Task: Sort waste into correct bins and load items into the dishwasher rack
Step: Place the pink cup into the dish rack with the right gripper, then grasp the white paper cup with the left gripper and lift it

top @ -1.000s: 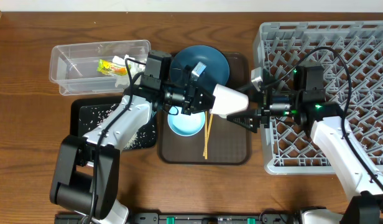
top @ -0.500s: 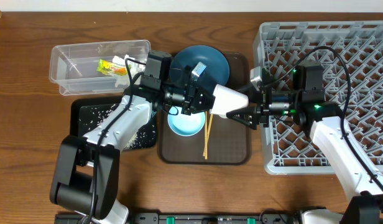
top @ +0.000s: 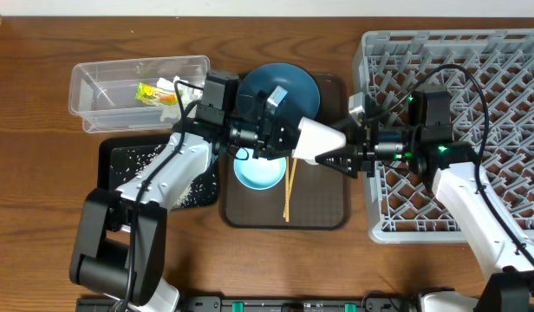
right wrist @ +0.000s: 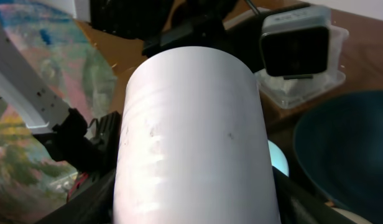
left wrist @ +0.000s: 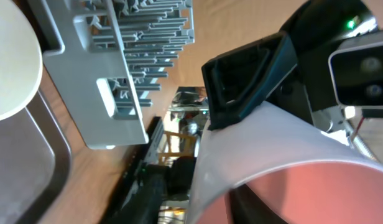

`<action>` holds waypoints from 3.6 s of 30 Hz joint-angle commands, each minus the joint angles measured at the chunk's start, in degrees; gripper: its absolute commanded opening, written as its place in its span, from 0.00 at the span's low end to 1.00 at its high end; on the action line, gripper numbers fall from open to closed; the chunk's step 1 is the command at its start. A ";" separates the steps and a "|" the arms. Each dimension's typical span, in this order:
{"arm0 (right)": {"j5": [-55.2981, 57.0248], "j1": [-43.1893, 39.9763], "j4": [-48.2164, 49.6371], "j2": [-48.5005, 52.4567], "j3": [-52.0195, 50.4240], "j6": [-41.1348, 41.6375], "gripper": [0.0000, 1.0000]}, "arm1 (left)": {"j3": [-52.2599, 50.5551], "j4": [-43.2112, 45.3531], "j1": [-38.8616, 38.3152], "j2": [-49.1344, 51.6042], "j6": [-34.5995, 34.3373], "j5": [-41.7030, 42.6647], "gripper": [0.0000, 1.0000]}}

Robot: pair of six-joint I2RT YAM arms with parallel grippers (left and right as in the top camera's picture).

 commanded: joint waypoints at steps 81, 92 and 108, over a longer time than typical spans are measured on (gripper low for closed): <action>61.81 -54.36 -39.10 18.86 31.85 28.17 0.95 | 0.90 -38.69 10.88 -24.41 26.18 -63.67 0.74; 58.29 -54.29 -39.98 12.85 36.72 28.20 0.96 | 0.90 -38.71 10.88 -24.41 26.18 -63.67 0.74; 34.40 -45.22 -49.90 7.72 35.58 16.92 0.99 | 0.90 -35.41 8.41 -23.56 25.94 -63.01 0.75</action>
